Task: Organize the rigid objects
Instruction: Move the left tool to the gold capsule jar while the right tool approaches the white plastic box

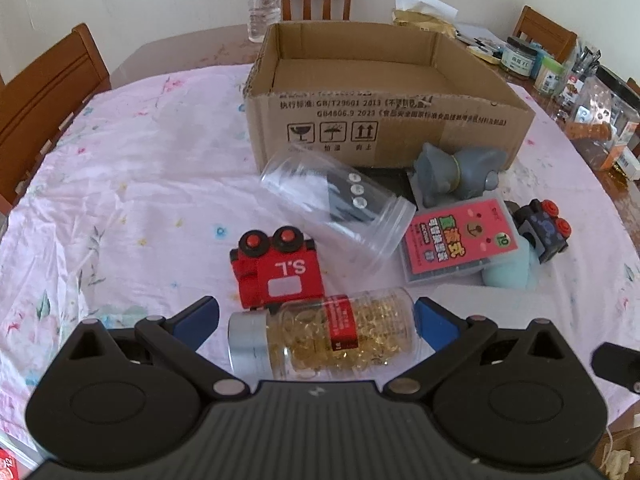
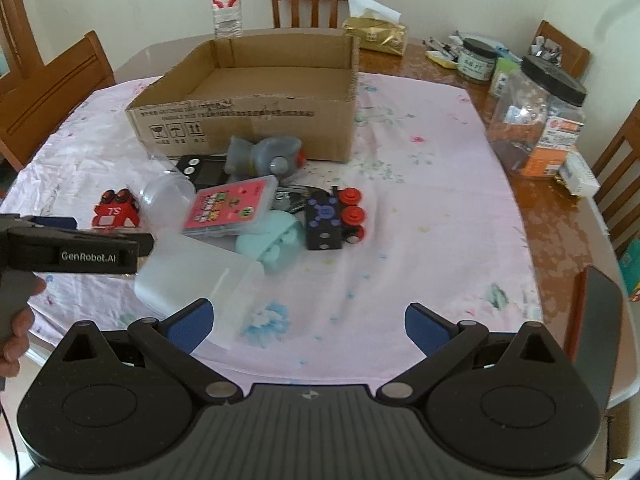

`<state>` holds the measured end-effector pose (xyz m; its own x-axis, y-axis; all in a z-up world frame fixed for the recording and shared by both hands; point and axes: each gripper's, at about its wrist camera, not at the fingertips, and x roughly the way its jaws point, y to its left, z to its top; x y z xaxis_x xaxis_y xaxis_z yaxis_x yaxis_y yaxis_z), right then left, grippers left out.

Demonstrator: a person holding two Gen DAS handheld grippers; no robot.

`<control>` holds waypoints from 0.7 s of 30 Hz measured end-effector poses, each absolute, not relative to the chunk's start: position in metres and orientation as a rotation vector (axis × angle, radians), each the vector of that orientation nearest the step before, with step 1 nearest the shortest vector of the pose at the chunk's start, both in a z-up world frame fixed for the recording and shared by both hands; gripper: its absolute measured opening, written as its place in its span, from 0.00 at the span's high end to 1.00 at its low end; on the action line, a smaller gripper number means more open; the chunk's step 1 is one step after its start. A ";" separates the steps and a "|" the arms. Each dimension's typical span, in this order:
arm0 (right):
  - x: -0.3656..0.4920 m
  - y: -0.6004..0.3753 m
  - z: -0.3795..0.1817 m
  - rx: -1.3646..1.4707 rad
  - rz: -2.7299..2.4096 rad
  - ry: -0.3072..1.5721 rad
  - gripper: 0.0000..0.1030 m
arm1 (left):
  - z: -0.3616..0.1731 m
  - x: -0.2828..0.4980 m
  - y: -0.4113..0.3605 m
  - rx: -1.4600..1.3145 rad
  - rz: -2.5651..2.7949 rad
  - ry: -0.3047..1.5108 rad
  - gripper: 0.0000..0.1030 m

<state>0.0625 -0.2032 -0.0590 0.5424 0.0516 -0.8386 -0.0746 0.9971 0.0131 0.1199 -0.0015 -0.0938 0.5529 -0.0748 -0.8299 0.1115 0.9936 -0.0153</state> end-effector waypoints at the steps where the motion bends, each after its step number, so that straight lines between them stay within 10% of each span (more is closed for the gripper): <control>1: 0.064 -0.201 -0.059 -0.022 0.083 0.997 0.00 | -0.094 0.119 0.001 0.040 -0.111 0.982 0.00; 21: 0.106 -0.135 -0.069 -0.121 0.184 0.965 0.00 | -0.094 0.096 0.034 0.182 -0.169 0.943 0.00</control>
<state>0.1061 -0.1351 -0.0694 0.5556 0.1012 -0.8252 -0.2089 0.9777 -0.0208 0.0957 0.0336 -0.0939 0.5761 -0.0640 -0.8149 0.2228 0.9715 0.0812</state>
